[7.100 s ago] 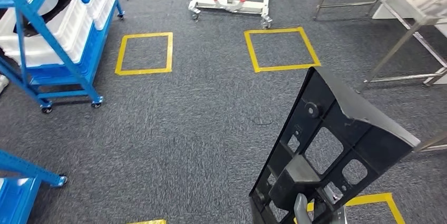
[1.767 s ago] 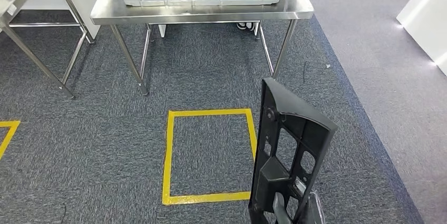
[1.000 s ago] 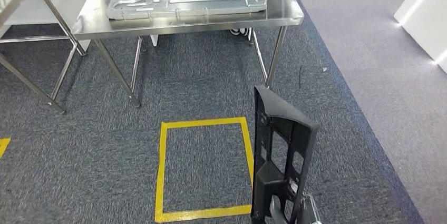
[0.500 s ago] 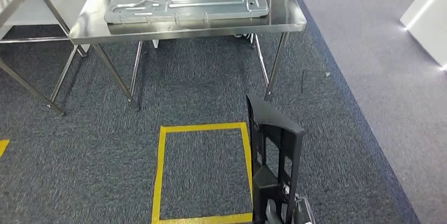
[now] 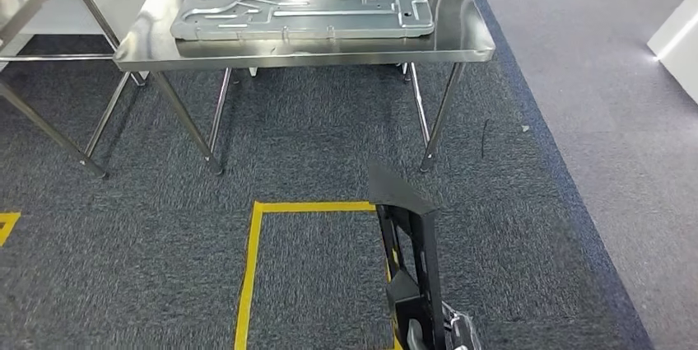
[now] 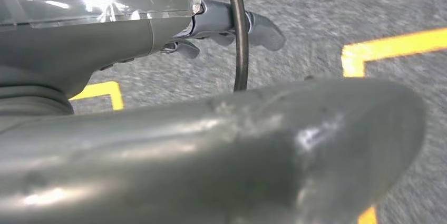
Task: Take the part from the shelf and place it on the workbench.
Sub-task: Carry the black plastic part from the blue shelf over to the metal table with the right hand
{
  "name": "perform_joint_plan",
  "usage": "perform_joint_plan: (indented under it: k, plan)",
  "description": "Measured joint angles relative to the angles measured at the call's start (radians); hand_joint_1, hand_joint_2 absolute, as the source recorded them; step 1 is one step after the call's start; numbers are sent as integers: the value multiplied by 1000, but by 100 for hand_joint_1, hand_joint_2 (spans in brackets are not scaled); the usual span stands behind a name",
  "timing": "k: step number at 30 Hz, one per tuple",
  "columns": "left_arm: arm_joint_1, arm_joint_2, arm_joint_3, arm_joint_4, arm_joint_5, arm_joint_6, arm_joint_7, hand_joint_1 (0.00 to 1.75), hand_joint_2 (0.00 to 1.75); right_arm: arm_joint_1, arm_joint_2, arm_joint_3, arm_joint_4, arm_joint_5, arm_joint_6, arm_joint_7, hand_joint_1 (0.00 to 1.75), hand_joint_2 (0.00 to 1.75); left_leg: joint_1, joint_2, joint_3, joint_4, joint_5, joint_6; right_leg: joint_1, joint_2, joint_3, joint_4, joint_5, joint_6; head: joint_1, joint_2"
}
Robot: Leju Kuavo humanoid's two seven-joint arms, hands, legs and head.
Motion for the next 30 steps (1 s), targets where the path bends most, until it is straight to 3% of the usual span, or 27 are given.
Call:
perform_joint_plan:
  k: [2,3,6,7,8,9,11,12,14,15,18,20,22,23,24,25,27,28,30]
  plan:
    - [6,0,1,0,0,1,0,0,0,-3,-6,5,0,-14,-3,0,175,175,6,-7,21,-19,15,9,-1,5,3,22,1,9,0,0]
    - [5,0,1,0,0,4,1,0,0,-4,-9,6,0,-14,-7,1,175,175,10,-11,31,-27,18,12,-3,15,-12,52,-7,14,0,0]
    - [-2,-1,2,0,0,18,2,0,0,-6,-17,9,0,-5,-15,11,175,175,14,-22,43,-38,17,16,-11,39,-119,220,-83,30,0,0]
    - [-3,-2,2,0,0,21,2,0,0,-6,-19,11,1,-1,-17,16,175,175,14,-25,45,-38,15,16,-14,40,-153,260,-100,34,0,0]
    - [-4,-3,2,0,0,22,3,0,0,-6,-21,12,1,4,-18,21,175,175,15,-29,49,-38,11,15,-16,40,-172,270,-95,37,0,0]
    - [-3,-4,3,0,0,23,3,0,0,-6,-24,15,1,11,-19,28,175,175,16,-35,54,-38,7,12,-18,41,-173,246,-68,39,1,0]
    - [-4,-7,5,0,0,23,4,0,0,-6,-28,20,1,35,-21,44,175,175,19,-48,65,-37,-1,3,-22,55,-131,120,21,40,1,0]
    - [-6,-8,7,0,0,23,4,0,0,-7,-30,23,1,47,-22,52,175,175,21,-56,69,-35,-5,-3,-21,68,-110,62,42,38,1,0]
    - [-11,-9,9,0,0,23,5,0,0,-8,-32,29,3,62,-24,62,175,175,22,-68,67,-34,-9,-16,-16,88,-90,6,44,23,0,0]
    - [-13,-9,10,0,0,23,5,0,0,-9,-33,31,4,65,-25,65,175,175,21,-74,66,-28,-7,-22,-13,85,-91,5,40,13,0,0]
    - [-10,-10,13,0,0,23,5,0,0,-11,-35,35,6,52,-26,64,175,175,22,-74,62,8,-19,-38,-16,69,-76,-1,66,-11,0,0]
    - [-11,-11,14,0,0,23,5,0,0,-14,-35,37,6,35,-26,58,175,175,24,-61,28,80,-75,-45,-16,59,-71,-3,65,-18,0,0]
    - [-12,-12,15,0,0,23,4,0,0,-15,-36,37,6,32,-28,55,175,175,26,-55,-28,193,-137,-51,-13,53,-73,-2,64,-21,0,0]
    - [-11,-12,15,0,0,23,4,0,0,-15,-36,38,7,36,-29,54,175,175,27,-53,-47,229,-150,-52,-12,51,-74,-1,63,-22,0,0]
    - [-10,-12,15,0,0,23,4,0,0,-15,-36,38,7,41,-30,55,175,175,27,-52,-51,232,-142,-52,-11,50,-74,-1,62,-23,0,0]
    - [-9,-12,16,0,0,23,4,0,0,-15,-36,38,7,46,-30,55,175,175,27,-52,-36,197,-115,-49,-10,50,-72,0,61,-23,0,0]
    - [-8,-12,17,0,0,23,4,0,0,-15,-36,38,7,56,-32,58,175,175,25,-51,20,68,-44,-39,-8,50,-66,-1,59,-20,0,0]
    - [-9,-12,17,0,0,23,3,0,0,-15,-36,38,7,65,-34,60,175,175,22,-51,40,18,-33,-34,-8,50,-65,-1,59,-17,0,0]
    - [-9,-12,17,0,0,25,2,0,0,-15,-36,38,6,98,-42,70,175,175,16,-50,52,-20,-29,-26,-7,50,-65,-1,57,-8,0,0]
